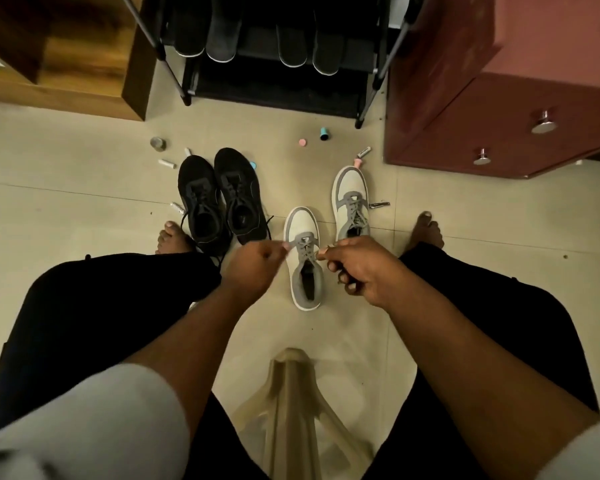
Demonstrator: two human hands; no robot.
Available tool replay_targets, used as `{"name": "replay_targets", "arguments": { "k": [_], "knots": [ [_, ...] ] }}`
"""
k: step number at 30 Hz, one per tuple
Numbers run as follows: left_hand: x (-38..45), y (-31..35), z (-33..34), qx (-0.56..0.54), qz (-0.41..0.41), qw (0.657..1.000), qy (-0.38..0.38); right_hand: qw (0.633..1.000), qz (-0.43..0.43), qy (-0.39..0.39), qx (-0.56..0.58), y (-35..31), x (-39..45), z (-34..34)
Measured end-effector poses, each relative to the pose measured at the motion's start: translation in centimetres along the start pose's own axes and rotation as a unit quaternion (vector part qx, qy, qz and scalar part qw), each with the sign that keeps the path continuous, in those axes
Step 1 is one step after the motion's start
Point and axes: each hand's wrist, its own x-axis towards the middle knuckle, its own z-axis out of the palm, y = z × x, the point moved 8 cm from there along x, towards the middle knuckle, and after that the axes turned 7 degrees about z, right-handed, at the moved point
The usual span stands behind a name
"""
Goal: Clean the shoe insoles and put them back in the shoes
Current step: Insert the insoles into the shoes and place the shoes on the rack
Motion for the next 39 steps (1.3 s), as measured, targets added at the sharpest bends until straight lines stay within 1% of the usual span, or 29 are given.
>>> {"name": "replay_targets", "arguments": {
  "k": [1, 2, 3, 4, 6, 9, 11, 13, 15, 16, 18, 20, 22, 24, 26, 27, 30, 31, 32, 33, 35, 36, 37, 38, 39],
  "knots": [
    [0.8, 0.1, 1.4, 0.038, 0.011, 0.997, -0.059, 1.0, -0.018, 0.002, -0.013, -0.6, -0.6, 0.0],
    [1.6, 0.6, 3.0, 0.053, 0.037, 0.992, -0.111, 0.999, -0.033, 0.002, -0.017, -1.1, -1.0, 0.0],
    [2.3, 1.4, 4.2, 0.055, 0.069, 0.986, -0.139, 0.999, -0.05, 0.002, -0.013, -1.7, -1.6, 0.0],
    [2.7, 2.5, 5.0, 0.051, 0.09, 0.983, -0.151, 0.998, -0.07, 0.004, -0.01, -2.5, -2.0, -0.1],
    [3.6, 4.1, 5.9, 0.017, 0.092, 0.985, -0.142, 0.993, -0.112, 0.018, -0.028, -3.7, -2.6, -0.5],
    [5.4, 4.2, 5.7, -0.006, 0.082, 0.992, -0.092, 0.985, -0.155, 0.025, -0.073, -4.5, -3.2, -1.4],
    [6.5, 2.3, 5.1, 0.039, 0.071, 0.995, -0.066, 0.983, -0.16, 0.023, -0.085, -4.1, -3.0, -2.3],
    [7.0, -0.4, 4.5, 0.087, 0.048, 0.993, -0.07, 0.982, -0.166, 0.024, -0.088, -3.4, -2.7, -3.0],
    [7.1, -2.0, 4.0, 0.055, 0.036, 0.996, -0.065, 0.977, -0.18, 0.052, -0.106, -2.7, -1.9, -3.7],
    [7.2, -2.4, 3.7, 0.03, 0.028, 0.997, -0.06, 0.967, -0.193, 0.082, -0.148, -2.3, -1.0, -4.2],
    [7.7, -2.7, 3.3, -0.032, 0.007, 0.998, -0.059, 0.924, -0.212, 0.141, -0.286, -1.2, 1.6, -4.7],
    [8.3, -3.2, 3.2, -0.073, -0.006, 0.994, -0.083, 0.887, -0.182, 0.175, -0.386, 0.6, 5.2, -4.9],
    [8.7, -3.9, 3.0, -0.086, -0.02, 0.991, -0.1, 0.858, -0.137, 0.213, -0.447, 2.2, 9.0, -4.7],
    [8.8, -4.8, 2.5, -0.106, -0.027, 0.991, -0.075, 0.844, -0.148, 0.225, -0.464, 2.9, 12.2, -3.6],
    [9.1, -5.8, 2.8, -0.132, -0.039, 0.989, -0.05, 0.852, -0.147, 0.201, -0.461, 3.5, 15.8, -2.3],
    [9.1, -6.3, 3.1, -0.139, -0.049, 0.988, -0.051, 0.852, -0.138, 0.179, -0.472, 3.8, 17.6, -1.4],
    [9.1, -7.3, 4.6, -0.136, -0.081, 0.985, -0.076, 0.833, -0.106, 0.14, -0.525, 4.2, 20.8, 0.1],
    [9.2, -7.4, 4.9, -0.136, -0.091, 0.983, -0.077, 0.831, -0.116, 0.137, -0.526, 3.7, 21.1, 0.3],
    [9.3, -7.7, 5.1, -0.14, -0.103, 0.982, -0.076, 0.833, -0.149, 0.123, -0.518, 3.1, 21.3, 0.8],
    [9.3, -7.8, 5.2, -0.149, -0.109, 0.98, -0.078, 0.83, -0.204, 0.097, -0.51, 2.3, 21.1, 1.8],
    [9.4, -7.5, 5.5, -0.175, -0.103, 0.974, -0.105, 0.811, -0.303, 0.007, -0.501, 1.3, 20.4, 4.3],
    [9.5, -7.2, 5.6, -0.184, -0.091, 0.971, -0.122, 0.808, -0.33, -0.037, -0.487, 1.2, 20.1, 5.6],
    [9.5, -6.9, 5.6, -0.192, -0.079, 0.97, -0.129, 0.832, -0.323, -0.087, -0.441, 1.5, 20.0, 6.7],
    [9.8, -6.7, 5.3, -0.205, -0.071, 0.969, -0.119, 0.878, -0.286, -0.126, -0.363, 2.0, 20.2, 7.3],
    [10.2, -6.8, 4.8, -0.223, -0.069, 0.968, -0.09, 0.921, -0.238, -0.148, -0.272, 2.5, 20.5, 7.5]
  ]
}}
